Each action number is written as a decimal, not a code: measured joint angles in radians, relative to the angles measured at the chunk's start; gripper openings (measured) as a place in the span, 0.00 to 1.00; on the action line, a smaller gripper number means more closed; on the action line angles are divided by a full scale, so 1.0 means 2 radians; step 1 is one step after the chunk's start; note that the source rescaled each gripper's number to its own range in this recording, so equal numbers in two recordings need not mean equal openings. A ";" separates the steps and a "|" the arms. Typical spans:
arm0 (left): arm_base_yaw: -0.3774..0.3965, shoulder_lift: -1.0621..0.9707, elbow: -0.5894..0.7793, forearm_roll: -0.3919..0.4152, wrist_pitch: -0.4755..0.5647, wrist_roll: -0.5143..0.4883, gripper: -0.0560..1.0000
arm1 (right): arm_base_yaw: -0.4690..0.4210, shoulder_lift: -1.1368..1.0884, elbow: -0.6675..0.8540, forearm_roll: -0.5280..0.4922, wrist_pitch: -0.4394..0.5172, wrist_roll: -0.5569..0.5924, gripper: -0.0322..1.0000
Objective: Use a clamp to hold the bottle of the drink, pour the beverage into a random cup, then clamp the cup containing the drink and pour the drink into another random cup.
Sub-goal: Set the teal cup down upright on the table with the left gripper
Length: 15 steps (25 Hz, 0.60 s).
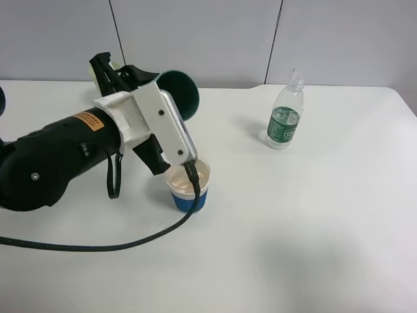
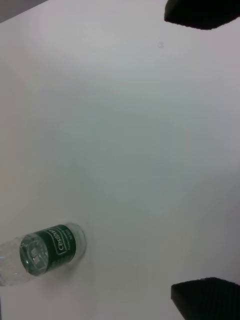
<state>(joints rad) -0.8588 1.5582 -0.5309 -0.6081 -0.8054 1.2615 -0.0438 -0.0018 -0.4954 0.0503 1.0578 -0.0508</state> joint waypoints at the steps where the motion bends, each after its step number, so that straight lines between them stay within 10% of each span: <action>1: 0.015 0.000 0.000 0.025 0.007 -0.037 0.08 | 0.000 0.000 0.000 0.000 0.000 0.000 1.00; 15: 0.253 0.000 0.015 0.485 0.020 -0.616 0.08 | 0.000 0.000 0.000 0.000 0.000 0.000 1.00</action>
<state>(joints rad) -0.3533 1.5574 -0.5017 0.3613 -0.7657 0.0304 -0.0438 -0.0018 -0.4954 0.0503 1.0578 -0.0508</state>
